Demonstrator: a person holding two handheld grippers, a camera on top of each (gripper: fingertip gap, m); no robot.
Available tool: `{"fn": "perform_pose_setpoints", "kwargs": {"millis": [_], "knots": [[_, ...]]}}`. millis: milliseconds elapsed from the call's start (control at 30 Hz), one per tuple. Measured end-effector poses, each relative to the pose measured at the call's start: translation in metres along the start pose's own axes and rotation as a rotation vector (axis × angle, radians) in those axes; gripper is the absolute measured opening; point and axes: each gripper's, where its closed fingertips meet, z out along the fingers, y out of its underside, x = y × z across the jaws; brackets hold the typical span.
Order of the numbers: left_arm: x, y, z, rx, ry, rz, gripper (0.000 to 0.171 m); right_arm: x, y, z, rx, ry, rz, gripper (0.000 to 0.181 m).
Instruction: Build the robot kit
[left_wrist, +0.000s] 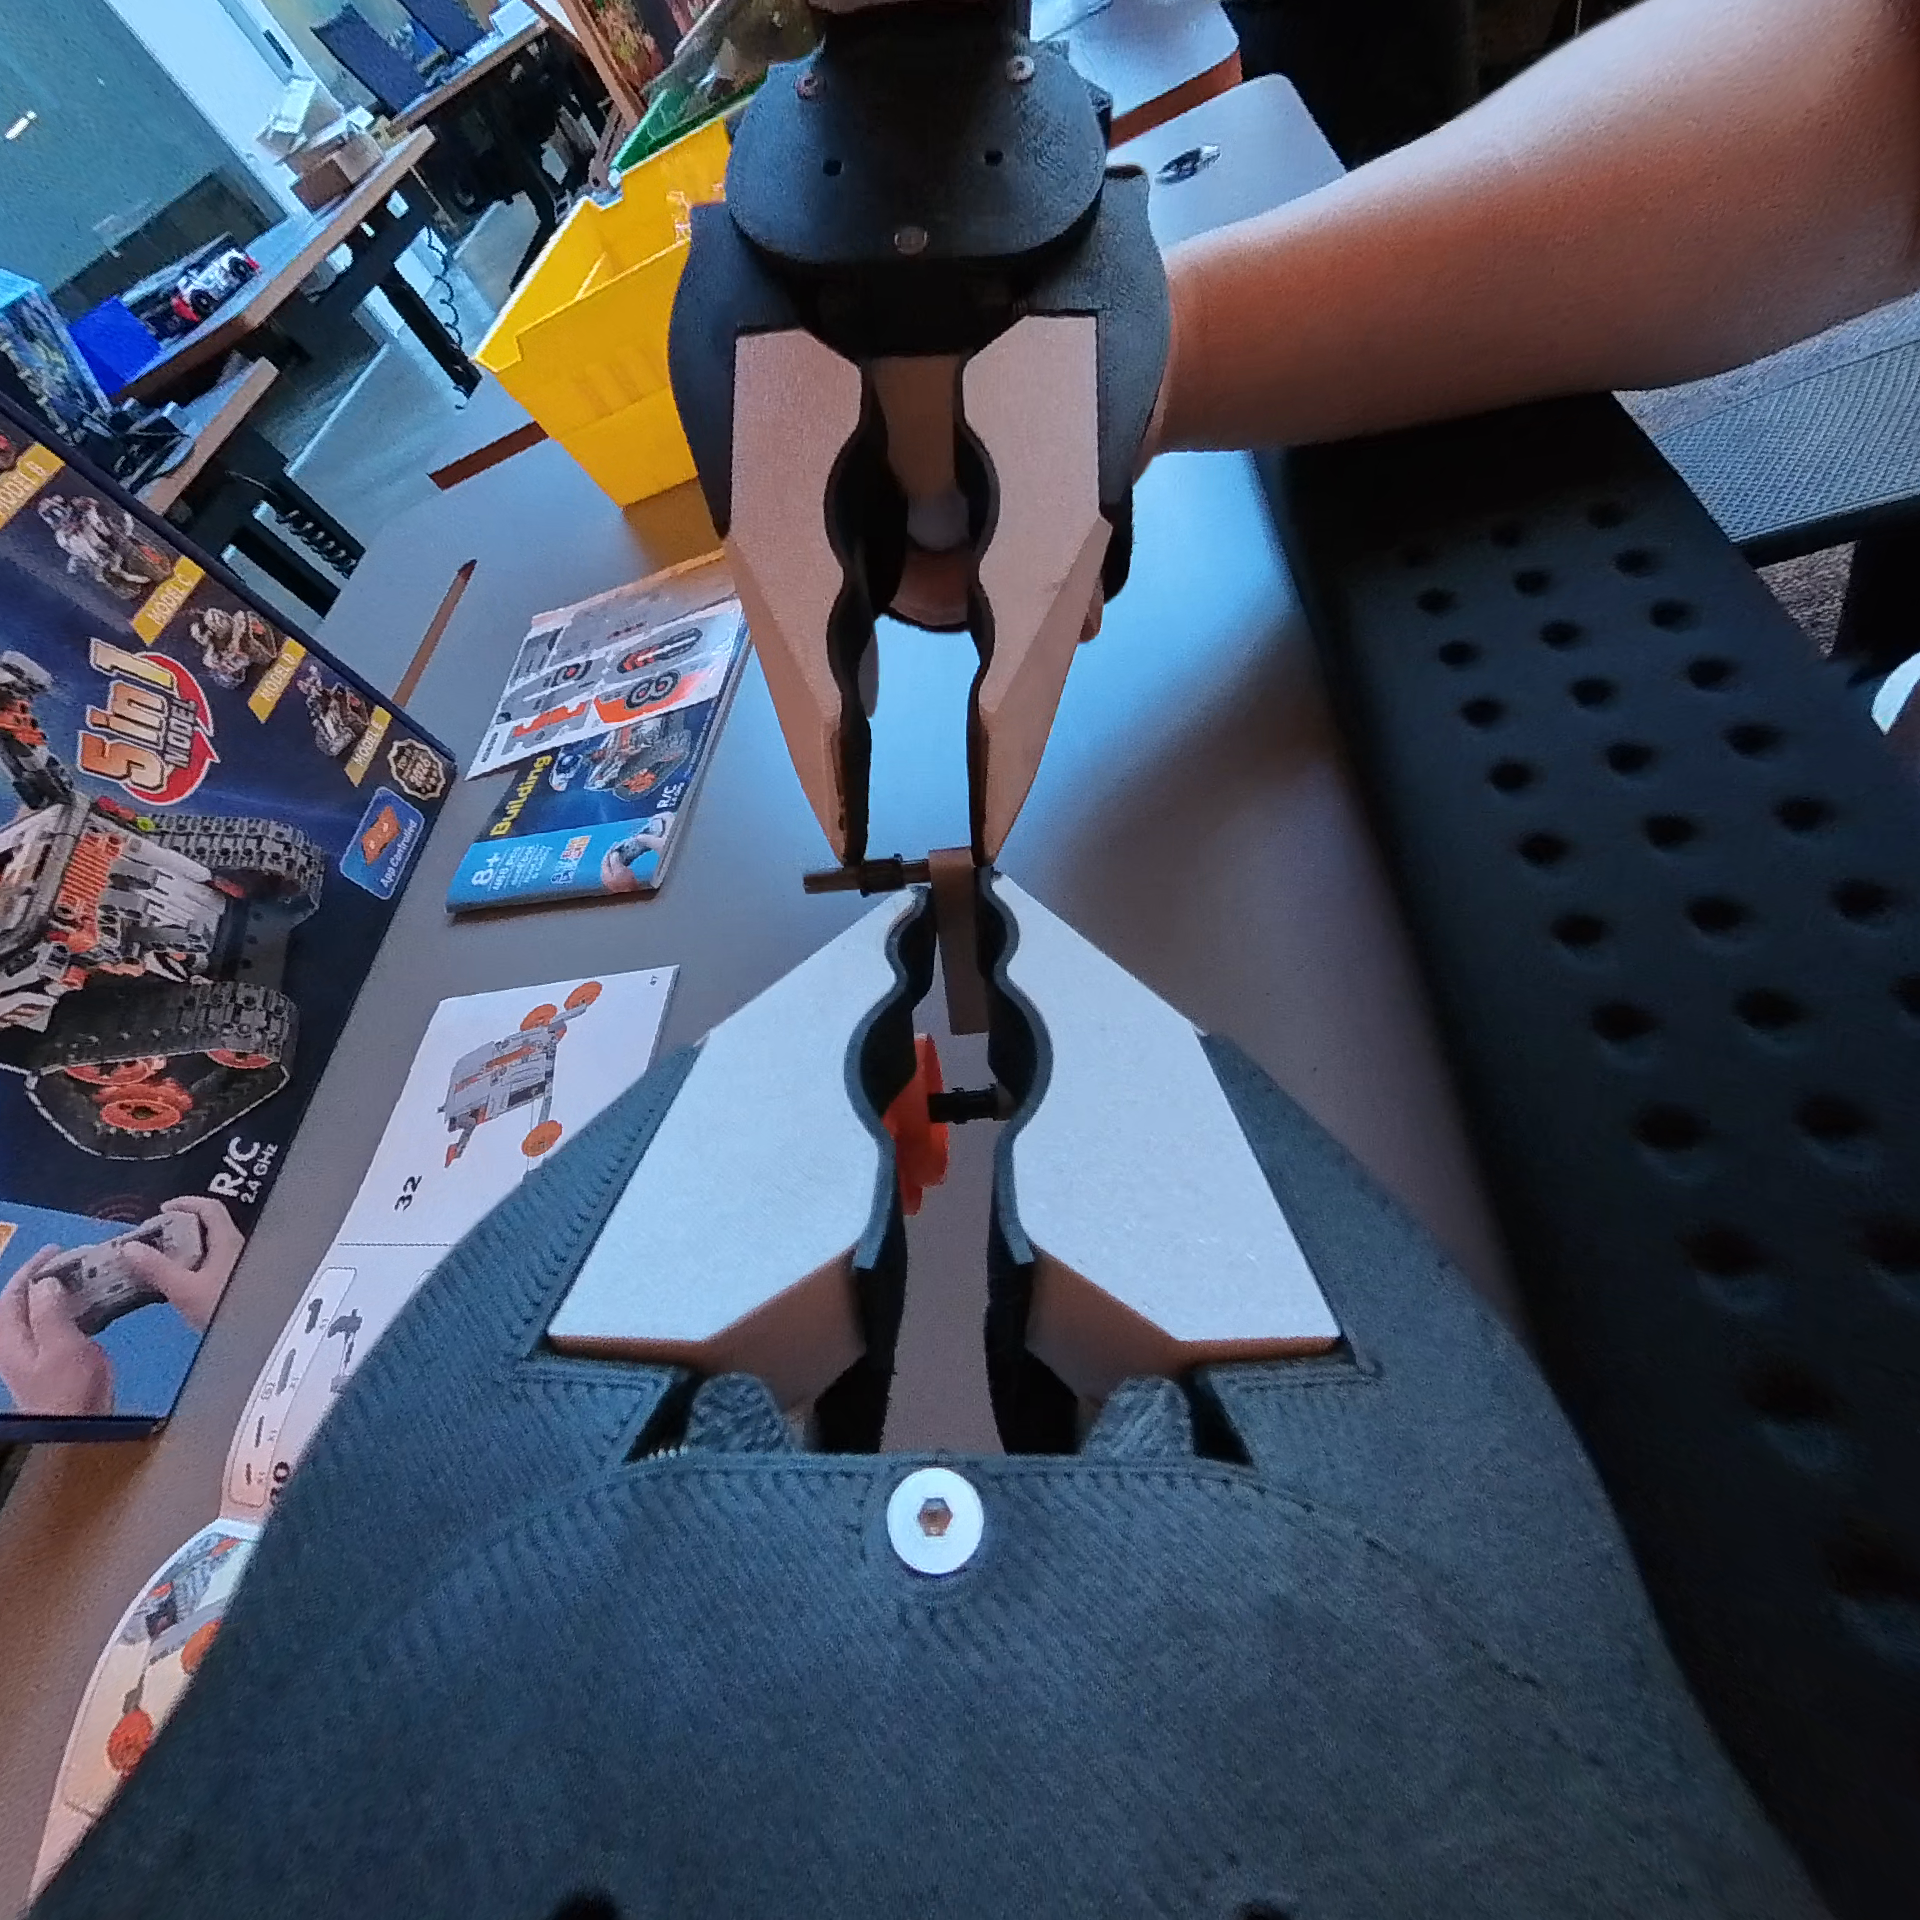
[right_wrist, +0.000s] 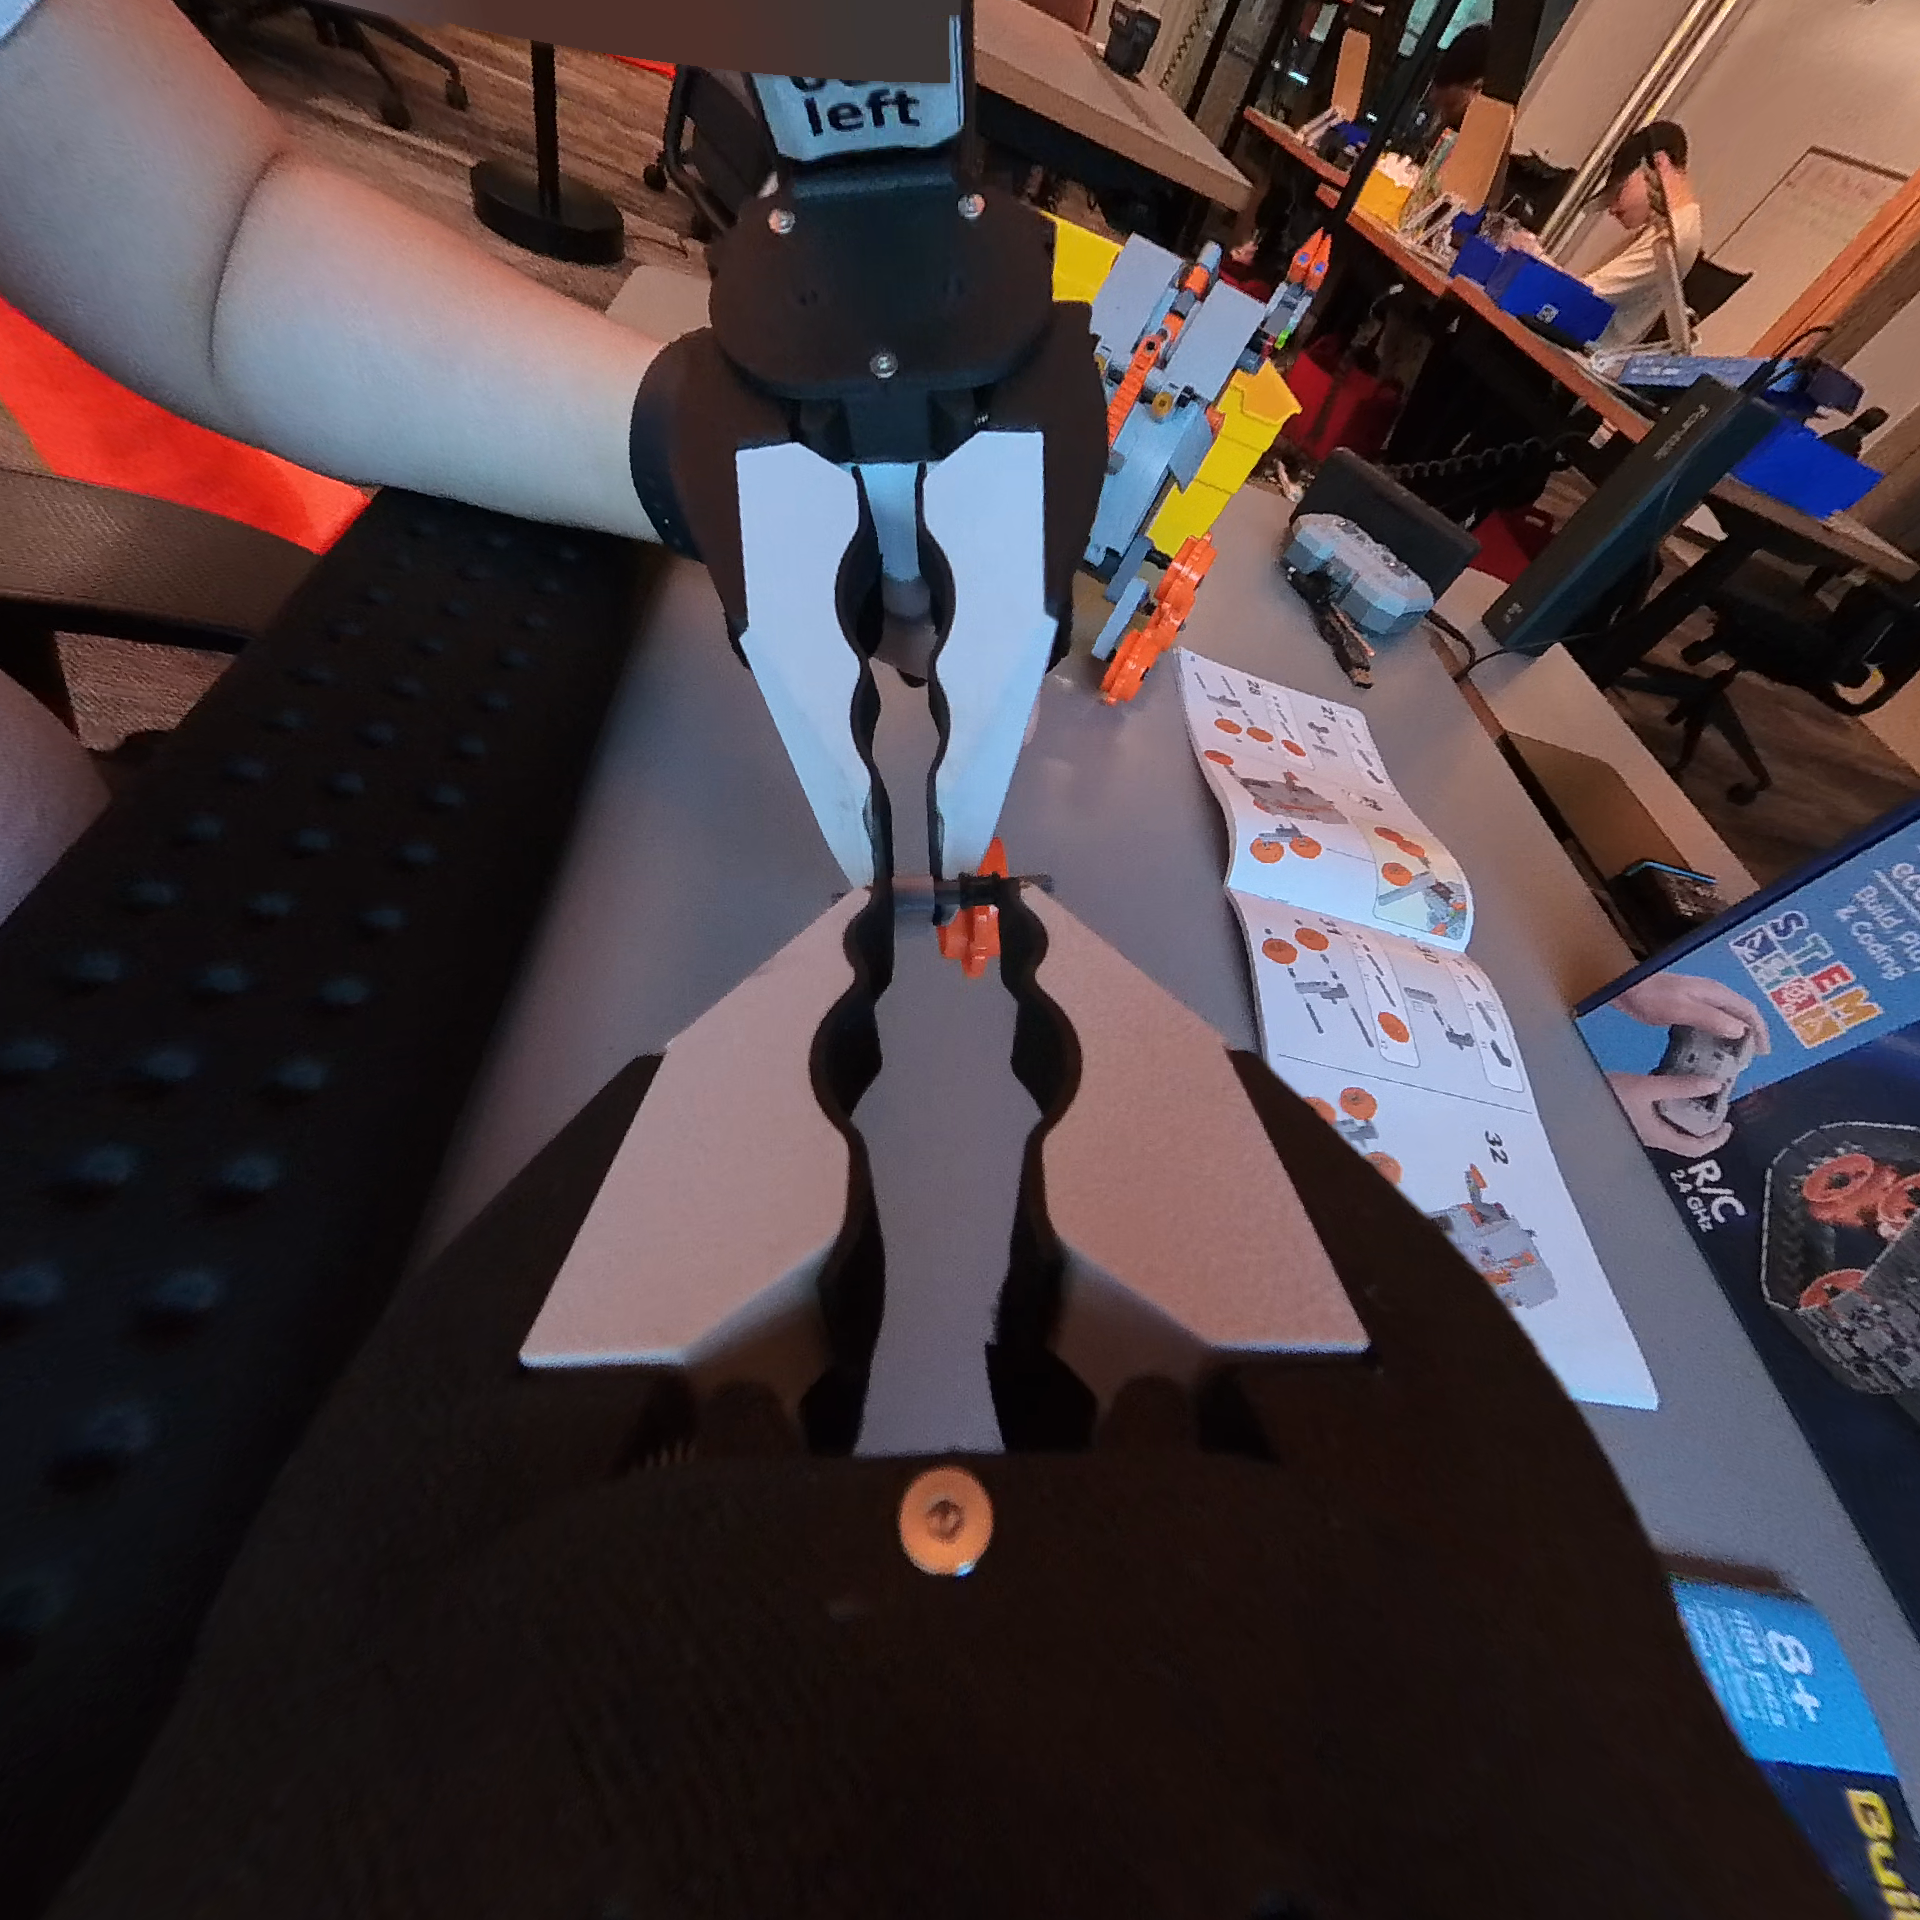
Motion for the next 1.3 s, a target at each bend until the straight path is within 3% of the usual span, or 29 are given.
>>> {"fn": "perform_pose_setpoints", "kwargs": {"millis": [700,1300], "knots": [[0.001,0.001,0.001,-0.015,0.008,-0.001,0.005,-0.001,0.002,0.001,0.033,-0.014,0.028,0.019],[-0.011,0.011,0.006,-0.028,-0.010,-0.150,0.013,0.007,0.010,0.002,-0.030,0.067,-0.049,0.019]]}}
